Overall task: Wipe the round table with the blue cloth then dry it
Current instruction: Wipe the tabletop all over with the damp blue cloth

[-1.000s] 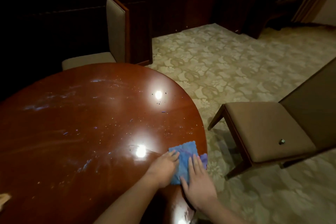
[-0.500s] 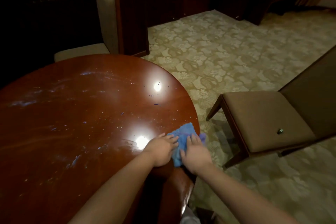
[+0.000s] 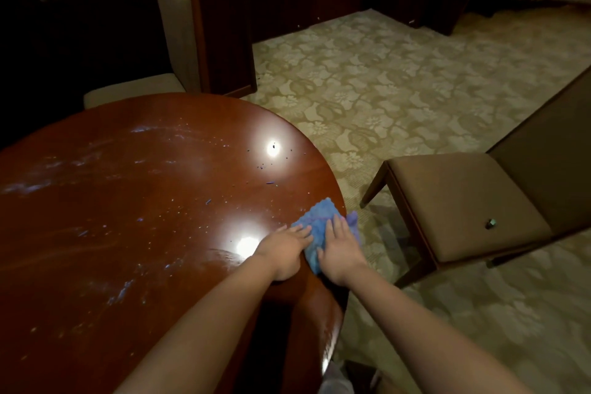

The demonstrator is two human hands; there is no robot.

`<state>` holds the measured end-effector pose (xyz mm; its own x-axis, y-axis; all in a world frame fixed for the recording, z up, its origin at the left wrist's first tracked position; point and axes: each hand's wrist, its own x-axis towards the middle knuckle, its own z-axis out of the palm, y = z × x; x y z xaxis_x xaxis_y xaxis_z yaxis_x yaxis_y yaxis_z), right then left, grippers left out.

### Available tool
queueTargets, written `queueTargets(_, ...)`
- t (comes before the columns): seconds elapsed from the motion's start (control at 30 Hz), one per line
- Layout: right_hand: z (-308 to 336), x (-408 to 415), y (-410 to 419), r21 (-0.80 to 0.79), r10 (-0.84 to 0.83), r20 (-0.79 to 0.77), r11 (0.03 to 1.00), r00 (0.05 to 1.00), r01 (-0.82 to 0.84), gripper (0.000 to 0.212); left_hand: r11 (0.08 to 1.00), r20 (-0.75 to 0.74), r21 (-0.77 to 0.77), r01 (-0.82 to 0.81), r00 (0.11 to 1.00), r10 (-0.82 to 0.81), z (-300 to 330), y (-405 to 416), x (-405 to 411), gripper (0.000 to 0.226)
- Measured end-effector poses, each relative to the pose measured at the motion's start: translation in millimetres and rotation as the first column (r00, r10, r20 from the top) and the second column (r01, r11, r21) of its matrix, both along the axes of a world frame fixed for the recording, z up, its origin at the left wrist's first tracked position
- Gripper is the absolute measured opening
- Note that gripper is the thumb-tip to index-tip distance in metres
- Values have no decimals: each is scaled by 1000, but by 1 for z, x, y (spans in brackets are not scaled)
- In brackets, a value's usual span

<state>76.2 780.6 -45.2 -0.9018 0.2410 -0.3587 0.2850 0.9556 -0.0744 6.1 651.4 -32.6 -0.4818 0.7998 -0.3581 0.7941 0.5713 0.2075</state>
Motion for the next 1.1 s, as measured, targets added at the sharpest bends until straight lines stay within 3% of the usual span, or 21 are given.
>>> queueTargets(0.1,-11,27,-10,-1,-52,-85,999,995,52,66,995,-18,64,71,997,-70,-5,-1,1,48)
queueTargets(0.2,-20,40,-20,-92,-114,-21,989,993,112,67,992,-29,51,119,993,-118,-5,1,-2,46)
queueTargets(0.3,-9,19,-18,-78,-239,-40,969,970,236,72,991,-26,-20,129,991,-130,3,12,-11,53)
queueTargets(0.4,-4,-7,-9,-169,-345,-39,927,938,334,75,996,-17,-10,87,996,-87,10,24,-17,56)
queueTargets(0.6,-3,-44,28,-297,-177,-114,945,977,137,74,996,-64,89,-15,998,21,1,21,-19,59)
queueTargets(0.77,-7,-29,38,-550,-277,-207,826,938,123,69,992,93,124,-27,996,16,3,10,-31,68)
queueTargets(0.93,-1,-66,54,-381,8,-153,922,988,-66,74,997,42,67,32,999,-34,3,0,-40,69)
queueTargets(1.03,5,-77,51,-395,172,-103,897,980,-199,74,998,-8,31,60,998,-60,4,-8,-41,67)
queueTargets(1.1,7,-74,51,-431,172,-122,878,977,-208,73,997,-34,12,73,997,-73,7,-9,-40,66)
